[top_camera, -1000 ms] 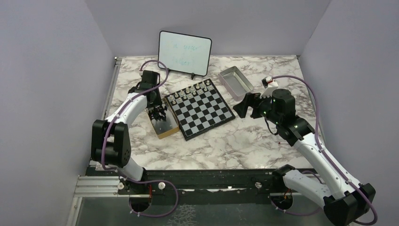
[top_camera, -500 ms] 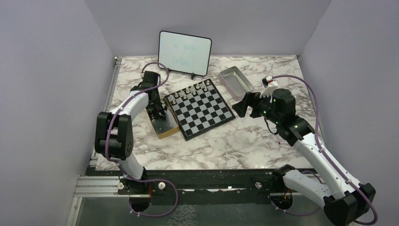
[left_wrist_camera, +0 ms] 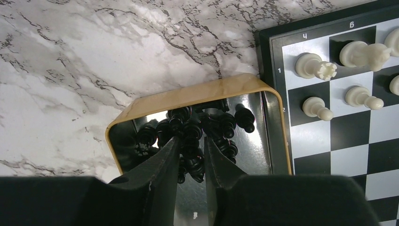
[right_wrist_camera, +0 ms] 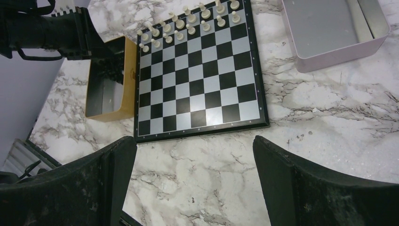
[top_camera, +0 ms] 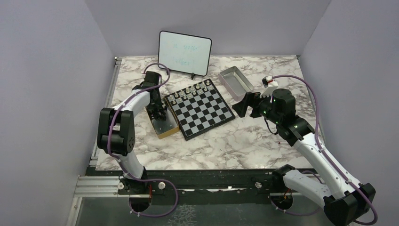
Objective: Set up the chess pieces on the board
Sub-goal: Pick up the chess piece from the storage box.
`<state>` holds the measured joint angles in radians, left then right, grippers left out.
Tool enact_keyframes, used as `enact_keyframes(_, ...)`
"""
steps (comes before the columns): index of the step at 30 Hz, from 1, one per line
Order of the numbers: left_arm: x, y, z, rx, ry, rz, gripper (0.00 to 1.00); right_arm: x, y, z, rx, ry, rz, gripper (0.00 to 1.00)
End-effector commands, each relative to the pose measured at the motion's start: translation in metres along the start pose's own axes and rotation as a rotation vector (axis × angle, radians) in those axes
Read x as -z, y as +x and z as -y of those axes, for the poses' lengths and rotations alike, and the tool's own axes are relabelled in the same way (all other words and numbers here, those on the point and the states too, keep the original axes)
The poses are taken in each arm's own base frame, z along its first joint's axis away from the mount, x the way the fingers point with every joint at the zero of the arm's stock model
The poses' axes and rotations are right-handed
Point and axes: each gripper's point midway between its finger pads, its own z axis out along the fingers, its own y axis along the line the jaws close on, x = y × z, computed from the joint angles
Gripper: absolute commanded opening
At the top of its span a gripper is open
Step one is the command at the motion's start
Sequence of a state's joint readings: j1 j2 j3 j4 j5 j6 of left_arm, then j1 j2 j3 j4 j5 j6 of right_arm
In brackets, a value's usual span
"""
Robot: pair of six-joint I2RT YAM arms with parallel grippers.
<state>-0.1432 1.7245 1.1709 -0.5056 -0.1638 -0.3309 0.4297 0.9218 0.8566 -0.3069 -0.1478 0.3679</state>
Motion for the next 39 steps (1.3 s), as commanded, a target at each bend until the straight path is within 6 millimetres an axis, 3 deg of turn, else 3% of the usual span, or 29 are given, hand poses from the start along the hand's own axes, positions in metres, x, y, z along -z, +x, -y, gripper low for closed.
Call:
enact_keyframes(1, -0.004, -0.012, 0.002, -0.002, 0.013, 0.016, 0.26, 0.001, -0.004, 0.001, -0.002, -0.001, 0.02, 1.0)
enact_keyframes(18, 0.009, -0.017, 0.001, -0.014, 0.019, 0.019, 0.13, -0.001, 0.0, 0.004, -0.003, 0.014, 0.004, 1.0)
enact_keyframes(31, 0.058, -0.025, 0.016, -0.026, 0.125, 0.059, 0.11, -0.004, 0.005, 0.011, 0.021, 0.039, -0.02, 1.0)
enact_keyframes(39, 0.095, -0.02, 0.042, -0.107, 0.208, 0.094, 0.11, -0.002, 0.009, 0.017, 0.023, 0.07, -0.03, 1.0)
